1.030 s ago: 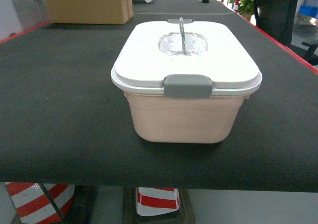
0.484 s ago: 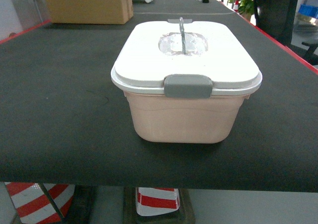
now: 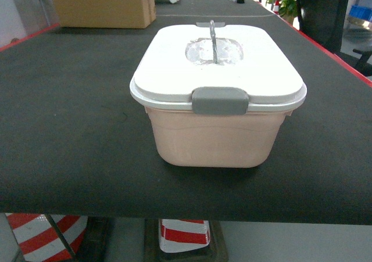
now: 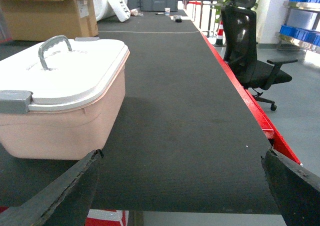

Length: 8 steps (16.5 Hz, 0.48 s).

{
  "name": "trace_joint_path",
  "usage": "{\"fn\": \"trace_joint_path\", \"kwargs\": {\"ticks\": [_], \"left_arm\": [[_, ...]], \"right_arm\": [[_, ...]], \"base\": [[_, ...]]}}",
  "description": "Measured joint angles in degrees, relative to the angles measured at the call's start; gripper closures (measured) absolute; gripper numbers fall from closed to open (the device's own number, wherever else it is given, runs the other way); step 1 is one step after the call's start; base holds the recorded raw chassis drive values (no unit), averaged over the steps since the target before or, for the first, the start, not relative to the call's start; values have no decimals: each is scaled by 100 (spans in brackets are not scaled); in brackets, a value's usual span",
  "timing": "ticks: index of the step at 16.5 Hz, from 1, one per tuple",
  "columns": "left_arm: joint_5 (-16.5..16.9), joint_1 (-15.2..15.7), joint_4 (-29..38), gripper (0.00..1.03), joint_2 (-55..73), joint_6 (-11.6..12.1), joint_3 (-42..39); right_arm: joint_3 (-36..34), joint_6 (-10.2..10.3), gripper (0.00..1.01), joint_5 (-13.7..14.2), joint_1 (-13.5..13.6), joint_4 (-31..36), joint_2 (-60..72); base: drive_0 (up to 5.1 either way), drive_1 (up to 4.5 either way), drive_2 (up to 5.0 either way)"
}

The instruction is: Pick capacitor and pack into box

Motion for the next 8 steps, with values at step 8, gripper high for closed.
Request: {"fn": "trace_joint_path", "kwargs": {"ticks": [8], "left_arm": [[0, 0, 0, 5, -2, 0, 0]], "right_arm": [[0, 0, 3, 2, 0, 0, 0]], "base": [[0, 0, 0]]}}
